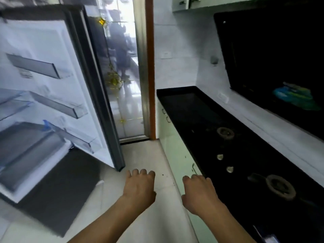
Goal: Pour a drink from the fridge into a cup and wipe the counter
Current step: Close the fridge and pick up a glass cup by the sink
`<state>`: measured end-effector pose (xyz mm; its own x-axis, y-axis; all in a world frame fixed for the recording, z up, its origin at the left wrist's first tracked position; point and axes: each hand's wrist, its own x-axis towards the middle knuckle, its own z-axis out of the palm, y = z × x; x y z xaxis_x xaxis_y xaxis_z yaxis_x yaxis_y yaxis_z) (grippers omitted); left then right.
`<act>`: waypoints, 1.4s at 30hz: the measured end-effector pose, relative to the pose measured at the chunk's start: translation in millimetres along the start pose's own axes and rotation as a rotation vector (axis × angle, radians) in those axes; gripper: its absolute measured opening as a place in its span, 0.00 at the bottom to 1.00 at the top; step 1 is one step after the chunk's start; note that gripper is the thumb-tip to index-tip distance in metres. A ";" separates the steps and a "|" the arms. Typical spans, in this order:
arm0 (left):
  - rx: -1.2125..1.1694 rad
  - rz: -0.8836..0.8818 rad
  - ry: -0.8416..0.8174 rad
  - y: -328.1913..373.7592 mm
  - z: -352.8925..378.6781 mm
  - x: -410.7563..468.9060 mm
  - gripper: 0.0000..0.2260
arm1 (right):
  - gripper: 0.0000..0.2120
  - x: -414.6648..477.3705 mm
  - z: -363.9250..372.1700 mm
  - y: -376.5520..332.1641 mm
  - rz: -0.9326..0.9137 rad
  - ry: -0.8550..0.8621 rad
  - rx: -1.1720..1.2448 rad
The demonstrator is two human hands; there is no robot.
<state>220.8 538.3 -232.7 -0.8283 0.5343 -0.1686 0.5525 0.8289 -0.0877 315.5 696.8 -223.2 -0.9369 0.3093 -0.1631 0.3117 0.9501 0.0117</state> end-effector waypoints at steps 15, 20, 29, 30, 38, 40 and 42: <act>0.003 -0.481 0.228 -145.6 -92.6 159.0 0.22 | 0.13 279.8 -93.0 -105.9 -0.584 0.113 0.083; 0.079 -0.561 0.537 -194.0 -163.3 189.1 0.23 | 0.15 349.9 -163.1 -137.9 -0.825 0.297 0.314; 0.367 -0.285 1.019 -258.4 -281.9 240.8 0.19 | 0.21 430.3 -249.4 -213.0 -1.002 0.587 0.910; 0.383 -0.253 1.038 -260.7 -285.8 248.3 0.19 | 0.22 434.8 -252.1 -218.4 -1.027 0.614 0.983; 0.394 -0.309 1.087 -284.1 -284.4 274.5 0.26 | 0.28 447.9 -238.6 -261.0 -1.178 0.662 1.403; 0.402 -0.337 1.135 -291.7 -281.2 271.4 0.27 | 0.27 447.8 -229.6 -274.7 -1.232 0.677 1.450; 0.407 -0.412 1.168 -296.3 -280.9 270.3 0.28 | 0.28 447.5 -220.2 -287.4 -1.307 0.670 1.465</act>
<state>-192.8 483.7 23.5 -0.4198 0.2525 0.8718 0.0577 0.9660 -0.2520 -228.2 570.9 -82.3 -0.4569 -0.0859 0.8854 -0.8856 -0.0489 -0.4618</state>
